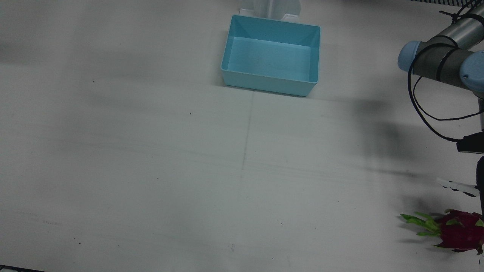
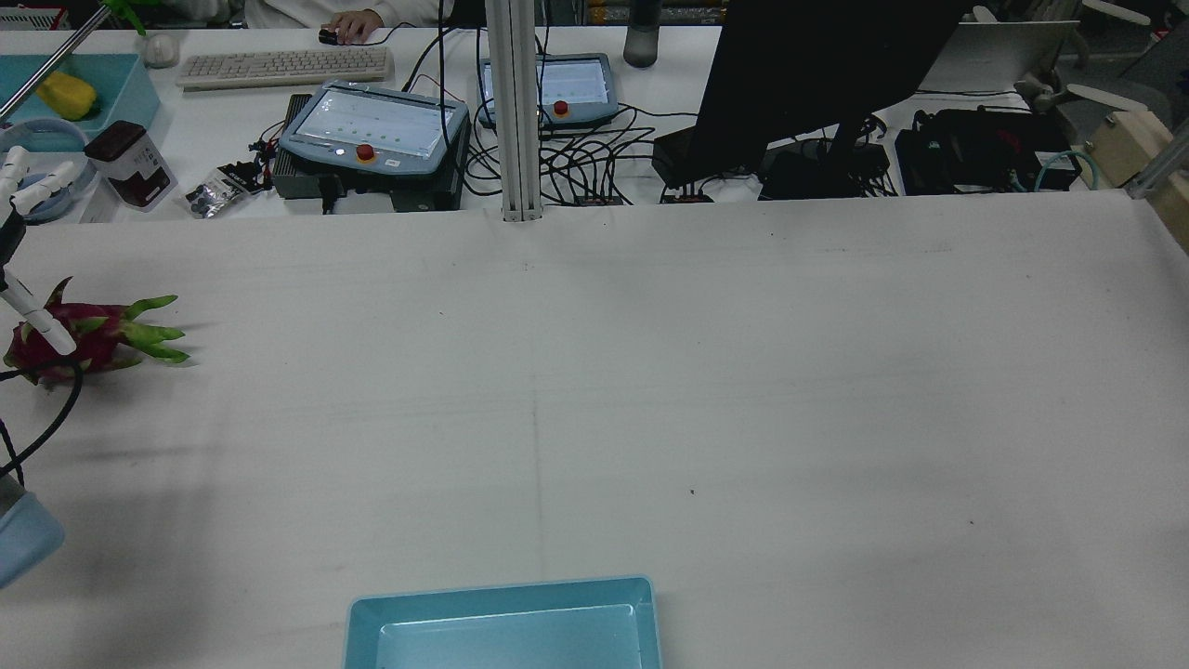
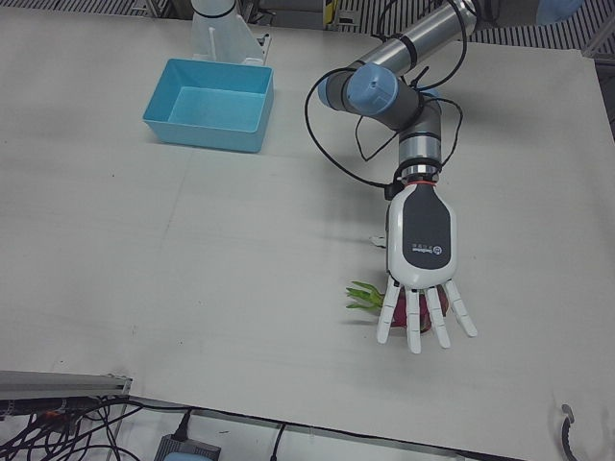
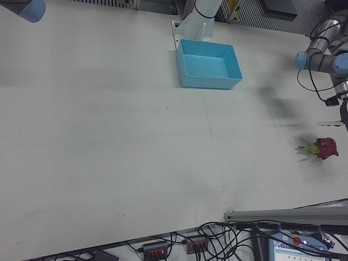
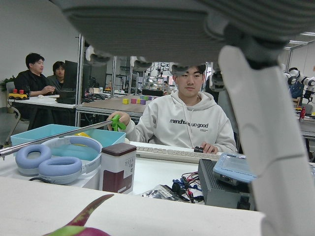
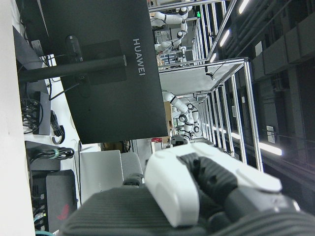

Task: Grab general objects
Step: 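Move the left hand toward the pink dragon fruit, then position the open left hand around the dragon fruit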

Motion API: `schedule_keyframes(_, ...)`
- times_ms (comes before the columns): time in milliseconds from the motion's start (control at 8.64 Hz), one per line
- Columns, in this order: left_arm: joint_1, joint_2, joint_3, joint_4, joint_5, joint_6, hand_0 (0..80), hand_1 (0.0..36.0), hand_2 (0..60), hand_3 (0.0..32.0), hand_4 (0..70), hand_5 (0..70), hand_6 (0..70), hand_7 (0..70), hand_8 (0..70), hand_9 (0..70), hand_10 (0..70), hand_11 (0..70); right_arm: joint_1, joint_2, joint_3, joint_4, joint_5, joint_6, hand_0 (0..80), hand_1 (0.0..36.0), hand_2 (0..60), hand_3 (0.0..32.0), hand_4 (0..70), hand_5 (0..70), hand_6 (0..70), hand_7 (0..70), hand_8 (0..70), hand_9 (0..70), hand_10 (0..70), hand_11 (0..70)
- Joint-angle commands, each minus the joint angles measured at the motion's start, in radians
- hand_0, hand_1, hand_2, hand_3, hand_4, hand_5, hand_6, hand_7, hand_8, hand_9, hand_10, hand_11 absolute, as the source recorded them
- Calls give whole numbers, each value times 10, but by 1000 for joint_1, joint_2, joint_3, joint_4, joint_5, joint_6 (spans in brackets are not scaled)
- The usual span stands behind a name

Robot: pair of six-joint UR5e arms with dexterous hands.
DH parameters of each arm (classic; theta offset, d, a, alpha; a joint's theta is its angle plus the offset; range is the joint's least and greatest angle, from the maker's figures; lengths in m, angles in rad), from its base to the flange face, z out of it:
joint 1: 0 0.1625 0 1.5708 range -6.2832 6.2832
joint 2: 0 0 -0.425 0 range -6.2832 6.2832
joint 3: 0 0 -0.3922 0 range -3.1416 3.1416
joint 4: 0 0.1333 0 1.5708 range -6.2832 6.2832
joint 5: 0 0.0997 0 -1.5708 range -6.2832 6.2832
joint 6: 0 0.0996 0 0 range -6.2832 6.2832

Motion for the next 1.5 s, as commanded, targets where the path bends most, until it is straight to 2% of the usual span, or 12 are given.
schedule_keyframes(0, 8, -23, -1, 69, -2, 0, 483, 145, 5, 192, 0, 0, 0, 0, 0, 0, 0, 0, -1, 0, 1, 0, 0, 0, 0, 0, 0, 0, 0, 0, 0, 0, 0, 0, 0, 0)
schedule_keyframes(347, 15, -29, 106, -8, -4, 0, 487, 151, 7, 196, 0, 0, 0, 0, 0, 0, 0, 0, -1, 0, 1, 0, 0, 0, 0, 0, 0, 0, 0, 0, 0, 0, 0, 0, 0, 0)
schedule_keyframes(579, 15, -30, 190, -81, -1, -2, 495, 166, 37, 182, 3, 0, 0, 0, 0, 0, 0, 0, -1, 0, 1, 0, 0, 0, 0, 0, 0, 0, 0, 0, 0, 0, 0, 0, 0, 0)
schedule_keyframes(810, 37, -58, 232, -79, 2, 0, 498, 171, 43, 164, 20, 0, 0, 0, 0, 0, 0, 0, -1, 0, 1, 0, 0, 0, 0, 0, 0, 0, 0, 0, 0, 0, 0, 0, 0, 0)
schedule_keyframes(1041, 37, -98, 307, -83, 5, 2, 497, 170, 50, 142, 31, 3, 0, 0, 0, 0, 0, 0, -1, 0, 1, 0, 0, 0, 0, 0, 0, 0, 0, 0, 0, 0, 0, 0, 0, 0)
schedule_keyframes(1157, 37, -98, 312, -88, 5, 2, 500, 171, 47, 130, 29, 0, 0, 0, 0, 0, 0, 0, -1, 0, 1, 0, 0, 0, 0, 0, 0, 0, 0, 0, 0, 0, 0, 0, 0, 0)
schedule_keyframes(1273, 37, -96, 329, -99, 4, 0, 499, 172, 52, 100, 12, 90, 0, 0, 0, 0, 0, 0, -1, 0, 1, 0, 0, 0, 0, 0, 0, 0, 0, 0, 0, 0, 0, 0, 0, 0)
schedule_keyframes(1388, 38, -98, 350, -109, 5, 0, 501, 180, 70, 70, 0, 246, 0, 0, 0, 0, 0, 0, -1, 0, -1, 0, 0, 0, 0, 0, 0, 0, 0, 0, 0, 0, 0, 0, 0, 0)
